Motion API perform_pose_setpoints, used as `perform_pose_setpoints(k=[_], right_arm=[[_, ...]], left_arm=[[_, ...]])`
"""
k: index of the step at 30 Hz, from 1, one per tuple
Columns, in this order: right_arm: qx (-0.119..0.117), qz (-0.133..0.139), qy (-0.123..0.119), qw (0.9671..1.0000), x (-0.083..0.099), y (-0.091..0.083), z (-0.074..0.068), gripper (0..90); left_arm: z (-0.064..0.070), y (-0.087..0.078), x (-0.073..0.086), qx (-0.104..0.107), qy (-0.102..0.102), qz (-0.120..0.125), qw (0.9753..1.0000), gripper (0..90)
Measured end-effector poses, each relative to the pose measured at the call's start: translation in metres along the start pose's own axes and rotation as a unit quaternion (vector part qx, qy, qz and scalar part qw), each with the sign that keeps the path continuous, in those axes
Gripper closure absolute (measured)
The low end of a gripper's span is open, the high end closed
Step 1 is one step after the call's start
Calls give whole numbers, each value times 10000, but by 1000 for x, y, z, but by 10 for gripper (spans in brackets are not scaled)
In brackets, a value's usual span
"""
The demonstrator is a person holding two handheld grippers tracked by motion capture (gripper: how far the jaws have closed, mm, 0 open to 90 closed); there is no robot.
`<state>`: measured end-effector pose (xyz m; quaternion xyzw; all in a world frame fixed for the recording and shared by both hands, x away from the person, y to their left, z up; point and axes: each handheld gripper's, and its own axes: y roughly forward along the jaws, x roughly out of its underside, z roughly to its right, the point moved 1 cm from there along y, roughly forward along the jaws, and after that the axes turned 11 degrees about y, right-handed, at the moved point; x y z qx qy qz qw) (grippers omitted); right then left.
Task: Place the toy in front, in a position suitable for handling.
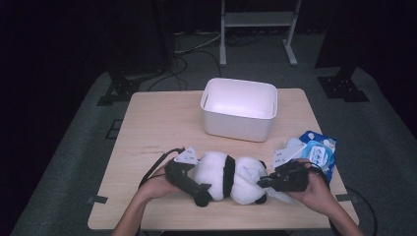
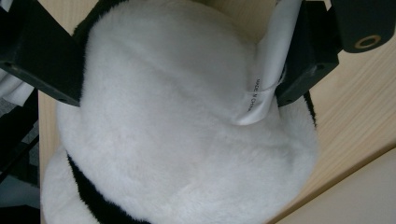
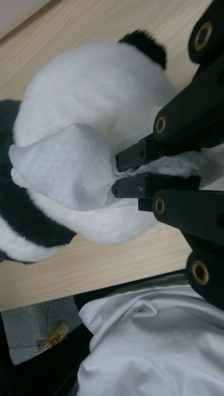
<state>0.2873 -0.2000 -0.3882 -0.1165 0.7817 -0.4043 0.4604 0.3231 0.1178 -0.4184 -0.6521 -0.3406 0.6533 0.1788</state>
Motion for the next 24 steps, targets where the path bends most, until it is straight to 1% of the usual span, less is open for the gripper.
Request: perform_pose_setpoints(k=[3, 6, 10, 14, 16, 17, 18, 20, 23, 24], right_arm=[[-77, -35, -72, 9999, -8, 5, -5, 861], [-105, -98, -178, 9997, -17, 11, -10, 861], [-154, -182, -360, 9991, -32, 19, -15, 861], [-211, -196, -502, 9983, -48, 28, -19, 861], [-225, -208, -526, 9981, -56, 31, -21, 861], [-225, -208, -526, 9981, -56, 31, -21, 861], [-226, -243, -551, 9979, -64, 36, -22, 861], [-208, -284, -625, 9974, -72, 40, -22, 861], [-184, -341, -627, 9973, -85, 46, -22, 861], [-184, -341, -627, 9973, -85, 46, -22, 861]], left_arm=[[0, 0, 0, 0, 3, 2, 10000, 86], [0, 0, 0, -13, -1, 4, 10000, 86], [1, 0, 0, -17, 8, 11, 10000, 86], [1, 0, 0, -10, 36, 3, 10000, 86], [1, 0, 0, -12, 31, 10, 10000, 86], [1, 0, 0, -10, 32, 11, 10000, 86], [1, 0, 0, -9, 45, 7, 10000, 86], [1, -1, 0, -11, 51, -5, 10000, 86], [2, -1, 0, -18, 62, 0, 10000, 86], [2, -1, 0, -18, 62, 0, 10000, 86]])
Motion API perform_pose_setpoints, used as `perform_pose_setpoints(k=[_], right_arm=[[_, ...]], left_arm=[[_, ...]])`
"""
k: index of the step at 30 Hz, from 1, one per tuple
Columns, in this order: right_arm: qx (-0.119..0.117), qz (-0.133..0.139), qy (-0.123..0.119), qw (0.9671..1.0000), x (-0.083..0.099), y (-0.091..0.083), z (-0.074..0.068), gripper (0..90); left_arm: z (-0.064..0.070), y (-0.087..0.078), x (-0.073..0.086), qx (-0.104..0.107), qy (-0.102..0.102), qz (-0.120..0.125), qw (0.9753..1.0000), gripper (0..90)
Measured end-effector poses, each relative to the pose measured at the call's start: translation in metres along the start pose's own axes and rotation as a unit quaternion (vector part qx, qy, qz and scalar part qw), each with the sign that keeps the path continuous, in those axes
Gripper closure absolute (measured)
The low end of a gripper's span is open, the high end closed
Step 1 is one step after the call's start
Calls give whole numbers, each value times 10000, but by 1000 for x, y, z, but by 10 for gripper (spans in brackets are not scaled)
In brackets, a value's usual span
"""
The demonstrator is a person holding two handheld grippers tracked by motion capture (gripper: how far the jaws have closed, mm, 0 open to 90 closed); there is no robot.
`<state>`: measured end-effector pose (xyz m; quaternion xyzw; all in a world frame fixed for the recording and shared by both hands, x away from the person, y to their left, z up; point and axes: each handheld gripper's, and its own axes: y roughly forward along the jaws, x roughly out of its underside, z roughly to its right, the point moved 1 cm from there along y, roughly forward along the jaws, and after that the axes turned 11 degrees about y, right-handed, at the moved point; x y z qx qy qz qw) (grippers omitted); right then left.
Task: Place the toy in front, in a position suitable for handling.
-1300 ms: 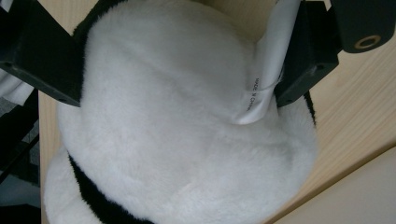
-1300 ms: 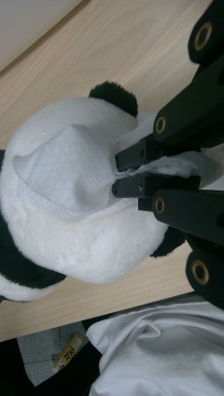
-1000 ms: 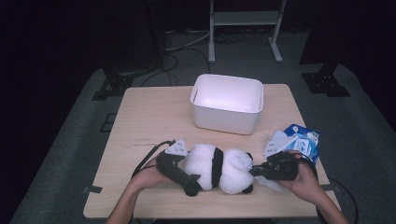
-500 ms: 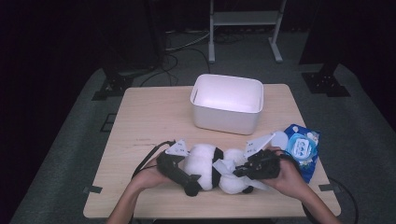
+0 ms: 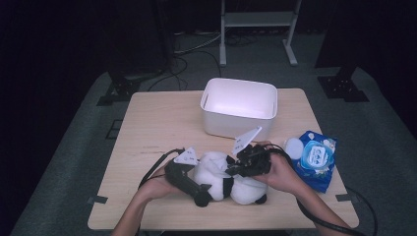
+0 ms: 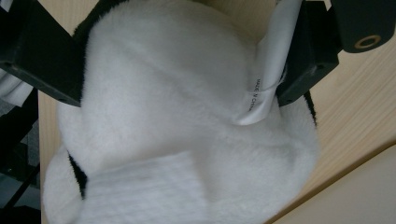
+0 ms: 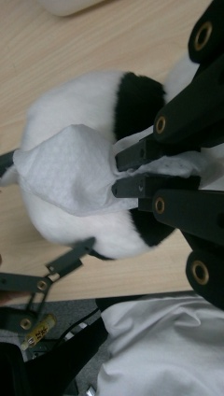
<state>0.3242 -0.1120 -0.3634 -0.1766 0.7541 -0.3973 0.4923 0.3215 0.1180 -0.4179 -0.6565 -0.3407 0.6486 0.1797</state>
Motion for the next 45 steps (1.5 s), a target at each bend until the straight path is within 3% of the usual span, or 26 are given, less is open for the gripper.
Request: perform_pose_setpoints(k=[7, 15, 23, 28, 32, 37, 38, 43, 45], right_arm=[[100, -136, -65, 9998, -28, 10, 11, 861], [51, -105, 124, 9999, -41, 21, 23, 861], [-5, -19, 82, 10000, -35, 21, 17, 861], [-61, 64, -59, 9999, -28, 18, 8, 861], [-72, 88, -195, 9997, -23, 16, -5, 861], [-133, 76, -244, 9996, -17, 14, -15, 861], [-123, 67, -254, 9996, -17, 13, -14, 861], [-102, 105, -192, 9997, -17, 8, -9, 861], [13, 69, -168, 9998, -16, 5, -4, 861]], left_arm=[[2, 0, 0, -52, 49, -6, 10000, 86], [2, -1, -1, -58, 23, -65, 10000, 86], [0, -5, -3, 116, -210, -139, 9996, 21], [0, -13, -9, 221, -374, 120, 9990, 20], [1, -16, -12, 288, -368, 188, 9987, 19], [5, -11, -14, 398, -322, 88, 9987, 5], [7, -8, -14, 388, -217, 9, 9990, 14], [7, -7, -13, 330, -179, -10, 9993, 62], [7, -7, -12, 319, -121, -26, 9994, 74]])
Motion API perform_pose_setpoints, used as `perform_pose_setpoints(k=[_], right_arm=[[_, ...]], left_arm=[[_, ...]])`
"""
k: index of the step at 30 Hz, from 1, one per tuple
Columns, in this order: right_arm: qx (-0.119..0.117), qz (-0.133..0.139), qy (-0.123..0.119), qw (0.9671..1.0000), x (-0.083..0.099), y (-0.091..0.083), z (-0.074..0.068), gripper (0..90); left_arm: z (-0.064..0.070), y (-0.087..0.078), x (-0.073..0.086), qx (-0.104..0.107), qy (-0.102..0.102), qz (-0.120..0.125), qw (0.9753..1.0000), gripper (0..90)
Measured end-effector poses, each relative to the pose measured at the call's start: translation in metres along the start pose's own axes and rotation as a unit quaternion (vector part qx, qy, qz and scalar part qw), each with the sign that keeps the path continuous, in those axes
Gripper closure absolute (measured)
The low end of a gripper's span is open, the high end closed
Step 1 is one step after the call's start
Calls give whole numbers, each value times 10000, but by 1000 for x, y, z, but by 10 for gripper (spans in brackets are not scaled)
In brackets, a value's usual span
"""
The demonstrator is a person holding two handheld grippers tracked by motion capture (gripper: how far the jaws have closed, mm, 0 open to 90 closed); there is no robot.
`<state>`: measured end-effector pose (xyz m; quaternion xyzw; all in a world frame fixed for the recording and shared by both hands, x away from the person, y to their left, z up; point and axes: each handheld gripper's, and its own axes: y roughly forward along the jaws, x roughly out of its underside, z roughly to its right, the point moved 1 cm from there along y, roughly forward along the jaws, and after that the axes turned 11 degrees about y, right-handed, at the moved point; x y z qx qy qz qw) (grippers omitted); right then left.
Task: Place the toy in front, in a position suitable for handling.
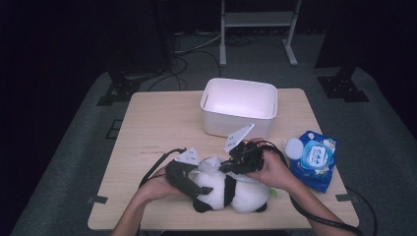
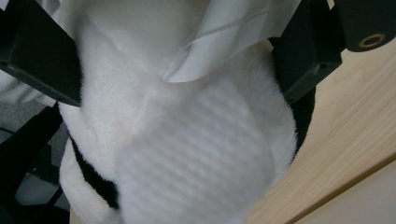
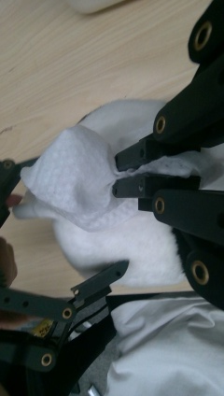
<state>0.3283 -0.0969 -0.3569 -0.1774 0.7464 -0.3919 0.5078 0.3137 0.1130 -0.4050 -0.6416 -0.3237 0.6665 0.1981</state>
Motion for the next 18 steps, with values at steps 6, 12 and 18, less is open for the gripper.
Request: perform_pose_setpoints(k=[6, 12, 18], right_arm=[[158, -92, 244, 9995, 10, -6, 13, 860], [-10, -60, 491, 9988, 27, -7, 22, 860], [-82, 0, 457, 9989, 29, -6, 20, 861]], left_arm=[[4, 0, -2, -62, 199, -35, 9998, 90], [4, 0, -5, -13, 108, -36, 9999, 38], [-4, 3, -10, 174, -295, 25, 9994, 0]])
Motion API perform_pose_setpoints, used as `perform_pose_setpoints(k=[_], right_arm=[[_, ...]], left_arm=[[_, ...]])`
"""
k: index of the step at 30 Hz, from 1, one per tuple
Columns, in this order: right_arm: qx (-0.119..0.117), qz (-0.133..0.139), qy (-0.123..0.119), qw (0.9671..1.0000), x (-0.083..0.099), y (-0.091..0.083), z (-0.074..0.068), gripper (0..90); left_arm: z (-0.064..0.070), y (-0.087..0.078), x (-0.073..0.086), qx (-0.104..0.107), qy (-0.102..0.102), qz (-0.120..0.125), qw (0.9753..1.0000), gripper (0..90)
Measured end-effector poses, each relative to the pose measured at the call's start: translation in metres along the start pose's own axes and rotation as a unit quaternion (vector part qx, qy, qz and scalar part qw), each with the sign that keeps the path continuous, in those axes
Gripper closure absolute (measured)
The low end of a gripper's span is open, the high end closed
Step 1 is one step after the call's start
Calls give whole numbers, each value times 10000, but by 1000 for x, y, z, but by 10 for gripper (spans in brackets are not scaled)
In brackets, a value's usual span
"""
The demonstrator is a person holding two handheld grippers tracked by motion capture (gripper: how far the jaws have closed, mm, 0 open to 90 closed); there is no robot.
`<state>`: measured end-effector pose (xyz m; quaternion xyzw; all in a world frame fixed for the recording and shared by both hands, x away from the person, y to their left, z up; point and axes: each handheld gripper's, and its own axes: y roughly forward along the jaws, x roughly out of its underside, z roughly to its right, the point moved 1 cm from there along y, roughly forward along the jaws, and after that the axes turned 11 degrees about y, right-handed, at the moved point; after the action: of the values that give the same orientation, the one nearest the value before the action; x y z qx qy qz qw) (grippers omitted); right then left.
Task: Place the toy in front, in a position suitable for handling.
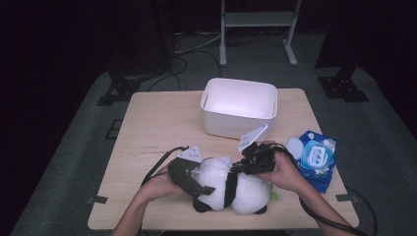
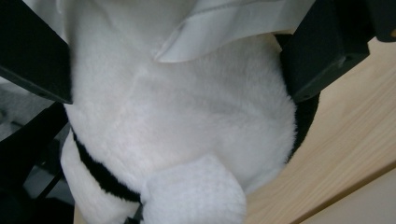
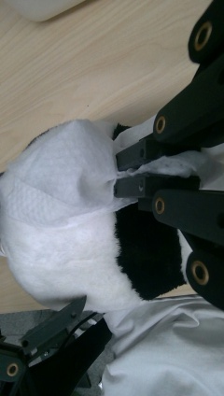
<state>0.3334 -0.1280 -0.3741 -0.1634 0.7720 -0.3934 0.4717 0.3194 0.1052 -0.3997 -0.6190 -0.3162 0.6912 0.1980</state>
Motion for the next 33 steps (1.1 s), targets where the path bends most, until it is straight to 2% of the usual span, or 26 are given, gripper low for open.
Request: perform_pose_setpoints(k=[1, 2, 3, 5, 6, 8, 11, 13, 15, 17, 22, 23, 24, 25, 26, 27, 28, 30, 31, 33], right_arm=[[-18, -3, -1, 10000, 0, 0, 1, 861], [-34, 4, 2, 10000, 1, 0, 1, 861], [-48, -4, 17, 10000, 1, 1, 0, 861], [-70, -20, 31, 10000, 1, 2, -1, 862], [-70, -20, 31, 10000, 1, 2, -1, 862], [-110, -57, 23, 9999, 2, 3, -2, 862], [-125, -60, 34, 9999, 3, 3, -1, 862], [-105, -76, 48, 9999, 4, 4, 0, 862], [-97, -56, 114, 9999, 5, 4, 3, 861], [-112, -49, 152, 9998, 4, 3, 7, 861], [-31, -31, 241, 9997, 3, 2, 14, 861], [5, -2, 302, 9995, 0, 1, 19, 861], [5, -2, 302, 9995, 0, 1, 19, 861], [85, 11, 346, 9994, -2, 0, 24, 861], [109, 35, 401, 9991, -4, -1, 27, 861], [136, 50, 428, 9990, -5, -1, 31, 862], [136, 50, 428, 9990, -5, -1, 31, 862], [149, 109, 567, 9982, -9, -2, 41, 862], [166, 131, 589, 9980, -11, -1, 44, 863], [113, 212, 621, 9978, -16, 0, 48, 863]], left_arm=[[-2, 1, -1, 47, -91, 51, 9999, 0], [-2, 1, -1, 47, -91, 51, 9999, 0], [-7, 3, -2, 139, -239, 64, 9996, 0], [-11, 6, -5, 220, -312, -1, 9993, 0], [-11, 6, -5, 220, -312, -1, 9993, 0], [-13, 11, -8, 324, -284, -174, 9989, 0], [-14, 14, -9, 365, -245, -244, 9987, 0], [-15, 14, -9, 352, -232, -235, 9988, 92], [-16, 12, -9, 272, -198, -182, 9993, 219], [-17, 12, -10, 177, -115, -130, 9997, 289], [-20, 15, -15, -28, 29, -146, 9999, 322], [-22, 18, -20, -204, 116, -170, 9996, 323], [-22, 18, -20, -204, 116, -170, 9996, 323], [-25, 22, -24, -421, 207, -197, 9987, 325], [-25, 22, -24, -421, 207, -197, 9987, 327], [-28, 24, -29, -609, 332, -259, 9973, 330], [-28, 24, -29, -609, 332, -259, 9973, 333], [-33, 25, -33, -751, 389, -328, 9959, 336], [-38, 26, -36, -899, 428, -395, 9942, 340], [-43, 25, -38, -1059, 471, -447, 9923, 345]])
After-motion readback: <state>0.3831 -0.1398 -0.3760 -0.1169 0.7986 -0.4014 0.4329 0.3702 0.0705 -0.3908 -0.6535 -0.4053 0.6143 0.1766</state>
